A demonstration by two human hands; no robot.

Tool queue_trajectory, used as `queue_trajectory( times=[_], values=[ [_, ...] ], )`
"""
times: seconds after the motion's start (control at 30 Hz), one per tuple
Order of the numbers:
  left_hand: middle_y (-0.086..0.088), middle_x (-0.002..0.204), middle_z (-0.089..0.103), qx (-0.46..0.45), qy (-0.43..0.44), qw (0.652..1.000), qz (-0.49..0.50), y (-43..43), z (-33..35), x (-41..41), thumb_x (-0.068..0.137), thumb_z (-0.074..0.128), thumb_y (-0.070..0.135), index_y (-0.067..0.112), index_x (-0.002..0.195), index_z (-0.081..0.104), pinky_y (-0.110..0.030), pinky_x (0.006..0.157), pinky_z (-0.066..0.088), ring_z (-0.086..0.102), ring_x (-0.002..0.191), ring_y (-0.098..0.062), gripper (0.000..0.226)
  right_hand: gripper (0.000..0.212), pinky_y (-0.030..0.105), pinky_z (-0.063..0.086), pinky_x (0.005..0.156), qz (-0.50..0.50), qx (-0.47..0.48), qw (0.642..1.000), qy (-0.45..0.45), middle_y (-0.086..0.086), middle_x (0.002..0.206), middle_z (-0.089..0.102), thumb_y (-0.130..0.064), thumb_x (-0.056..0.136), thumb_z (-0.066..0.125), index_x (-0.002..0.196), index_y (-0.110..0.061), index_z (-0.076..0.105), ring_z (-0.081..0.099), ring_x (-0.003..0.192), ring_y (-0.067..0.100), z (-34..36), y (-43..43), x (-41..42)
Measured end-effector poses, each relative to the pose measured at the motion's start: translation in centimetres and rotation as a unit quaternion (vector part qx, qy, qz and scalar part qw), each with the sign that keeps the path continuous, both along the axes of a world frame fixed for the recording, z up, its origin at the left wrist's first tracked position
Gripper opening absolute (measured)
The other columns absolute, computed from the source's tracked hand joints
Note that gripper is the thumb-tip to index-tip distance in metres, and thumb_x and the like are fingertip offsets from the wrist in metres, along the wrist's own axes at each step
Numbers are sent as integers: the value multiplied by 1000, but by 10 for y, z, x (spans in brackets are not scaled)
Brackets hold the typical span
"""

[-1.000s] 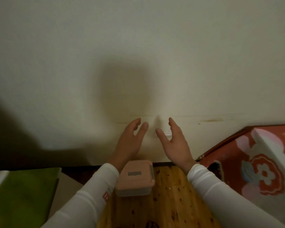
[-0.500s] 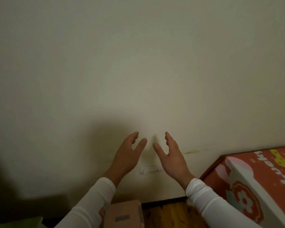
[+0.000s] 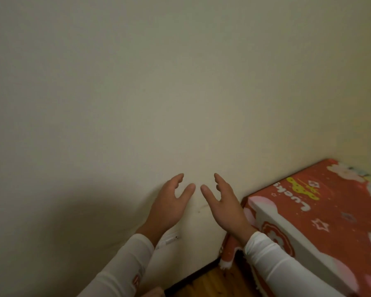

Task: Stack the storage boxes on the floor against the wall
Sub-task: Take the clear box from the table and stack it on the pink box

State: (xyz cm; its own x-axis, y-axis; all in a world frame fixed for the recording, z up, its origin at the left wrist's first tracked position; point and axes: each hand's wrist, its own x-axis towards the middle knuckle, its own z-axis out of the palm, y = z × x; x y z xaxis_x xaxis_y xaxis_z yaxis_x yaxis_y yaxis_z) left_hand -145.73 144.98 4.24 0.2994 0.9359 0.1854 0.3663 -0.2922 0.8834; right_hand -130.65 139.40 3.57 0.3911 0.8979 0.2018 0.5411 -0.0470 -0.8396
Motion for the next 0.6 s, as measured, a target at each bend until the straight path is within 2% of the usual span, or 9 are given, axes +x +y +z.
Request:
queue_trajectory(
  times=[0.17, 0.27, 0.3, 0.37, 0.4, 0.43, 0.5, 0.53, 0.6],
  values=[
    [13, 146, 47, -15, -2, 998, -65, -11, -9, 26, 89, 53, 59, 35, 144, 42, -24, 98, 31, 43, 129, -3, 61, 76, 35, 27, 114, -64, -7, 998, 5, -6, 157, 29, -63, 89, 47, 152, -28, 24, 30, 141, 12, -1, -34, 15],
    [13, 145, 49, -28, -9, 994, -102, -24, -17, 46, 88, 53, 61, 36, 142, 44, -28, 102, 35, 45, 128, -3, 60, 73, 32, 26, 115, -96, -8, 995, 13, -7, 156, 31, -60, 91, 49, 152, -26, 27, 30, 141, 9, -4, -62, 24],
    [13, 145, 49, -29, -11, 993, -110, -25, -19, 50, 88, 54, 60, 36, 142, 44, -29, 103, 36, 45, 128, -4, 60, 65, 26, 28, 113, -103, 2, 995, 18, -14, 151, 36, -56, 92, 51, 149, -32, 32, 33, 137, 0, -3, -68, 25],
    [11, 144, 50, -31, -8, 990, -134, -35, -22, 68, 89, 53, 58, 34, 142, 45, -29, 103, 38, 46, 129, -6, 58, 37, 3, 31, 95, -126, 20, 992, 14, -37, 129, 42, -48, 94, 54, 128, -51, 41, 39, 115, -25, -6, -89, 36],
    [11, 144, 50, -31, -2, 988, -148, -43, -23, 79, 90, 53, 58, 34, 141, 45, -30, 102, 39, 47, 129, -6, 57, 31, 1, 31, 91, -139, 16, 990, 15, -40, 125, 40, -47, 94, 54, 121, -54, 42, 41, 110, -26, -7, -101, 43],
    [10, 143, 51, -32, -2, 986, -164, -51, -23, 91, 90, 53, 57, 35, 140, 46, -30, 101, 39, 47, 128, -7, 54, 36, 8, 32, 96, -150, 5, 989, 15, -35, 131, 41, -51, 93, 52, 128, -51, 40, 41, 116, -19, -8, -114, 50],
    [11, 140, 53, -29, -1, 979, -200, -69, -22, 113, 91, 53, 55, 40, 133, 48, -27, 95, 39, 49, 126, -7, 45, 64, 29, 32, 109, -192, -10, 981, 17, -15, 151, 34, -60, 92, 47, 148, -34, 31, 36, 135, 4, -9, -137, 65],
    [12, 140, 53, -28, 0, 975, -220, -78, -22, 125, 92, 53, 54, 40, 132, 49, -27, 95, 40, 49, 126, -8, 43, 71, 34, 31, 112, -217, -11, 976, 13, -9, 156, 30, -61, 91, 46, 151, -29, 26, 33, 139, 10, -9, -148, 74],
    [8, 144, 51, -29, 4, 968, -248, -94, -19, 147, 92, 52, 54, 33, 140, 47, -31, 100, 42, 49, 128, -11, 52, 73, 38, 29, 114, -245, -10, 969, -5, -5, 158, 27, -60, 92, 46, 153, -25, 24, 31, 141, 13, -7, -171, 91]
  ],
)
